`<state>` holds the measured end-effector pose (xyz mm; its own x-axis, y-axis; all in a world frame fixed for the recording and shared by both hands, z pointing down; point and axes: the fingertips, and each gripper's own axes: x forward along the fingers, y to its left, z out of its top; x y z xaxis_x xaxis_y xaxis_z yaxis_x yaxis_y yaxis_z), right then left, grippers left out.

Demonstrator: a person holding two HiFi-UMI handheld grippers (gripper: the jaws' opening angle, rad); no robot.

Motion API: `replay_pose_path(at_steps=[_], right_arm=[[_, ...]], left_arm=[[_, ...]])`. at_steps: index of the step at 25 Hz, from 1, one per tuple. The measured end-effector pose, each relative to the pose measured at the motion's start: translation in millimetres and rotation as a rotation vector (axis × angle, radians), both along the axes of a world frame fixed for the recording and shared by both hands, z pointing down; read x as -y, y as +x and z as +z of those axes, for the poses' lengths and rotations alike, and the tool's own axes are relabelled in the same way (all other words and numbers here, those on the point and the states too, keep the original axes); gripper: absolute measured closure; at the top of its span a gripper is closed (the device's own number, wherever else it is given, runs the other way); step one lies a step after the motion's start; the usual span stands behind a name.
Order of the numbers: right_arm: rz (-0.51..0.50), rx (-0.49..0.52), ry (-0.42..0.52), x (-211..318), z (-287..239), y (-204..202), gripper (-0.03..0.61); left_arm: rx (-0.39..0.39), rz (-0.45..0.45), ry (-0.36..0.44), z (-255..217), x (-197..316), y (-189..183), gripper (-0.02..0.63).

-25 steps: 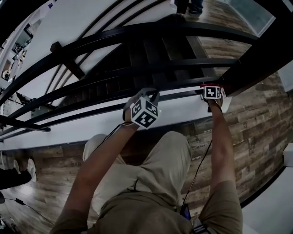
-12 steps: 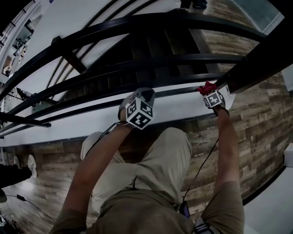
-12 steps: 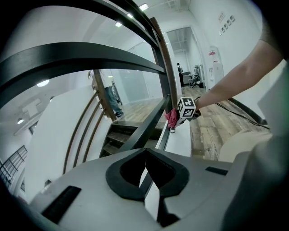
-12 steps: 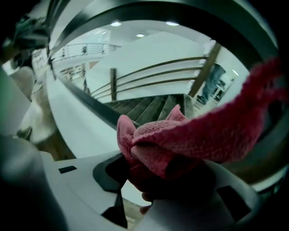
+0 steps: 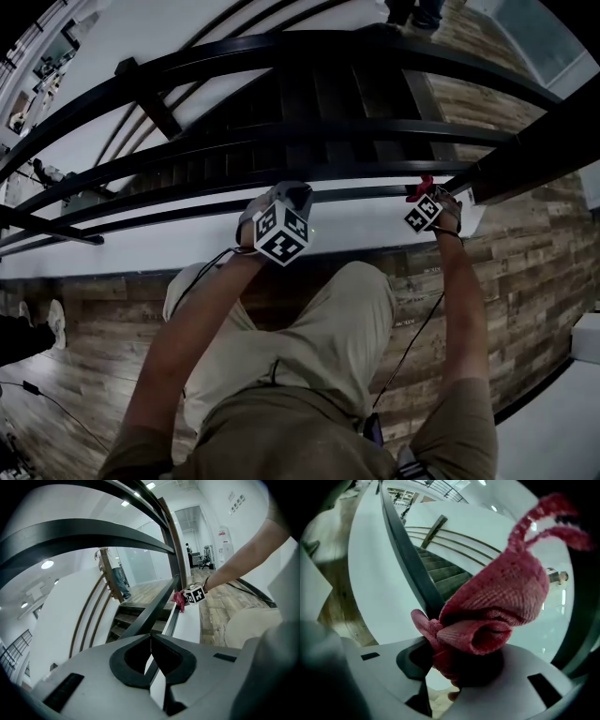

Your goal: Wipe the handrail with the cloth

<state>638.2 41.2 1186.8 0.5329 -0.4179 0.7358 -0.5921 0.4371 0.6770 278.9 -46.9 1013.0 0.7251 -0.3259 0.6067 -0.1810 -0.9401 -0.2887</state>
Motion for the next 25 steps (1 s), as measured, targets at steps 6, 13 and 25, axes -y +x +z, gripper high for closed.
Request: replay_pose_path(at_steps=[6,13,25], right_arm=[[-0.149,-0.011,-0.07,17.2,3.2,-37.2,0.446],[-0.307,0.031,-0.019,45.0,1.4,-120.2,0.446],[-0.405,0.101,0.027,85.0,-1.0,-227.7,0.445]], left_arm=[[0.003,-0.032,-0.006,1.2,15.1,-32.1,0.595],[0.018,-0.05,-0.021,12.1,21.9,-64.8,0.595],[0.011,-0.092,-0.012,20.4,44.2,-132.3,0.595]])
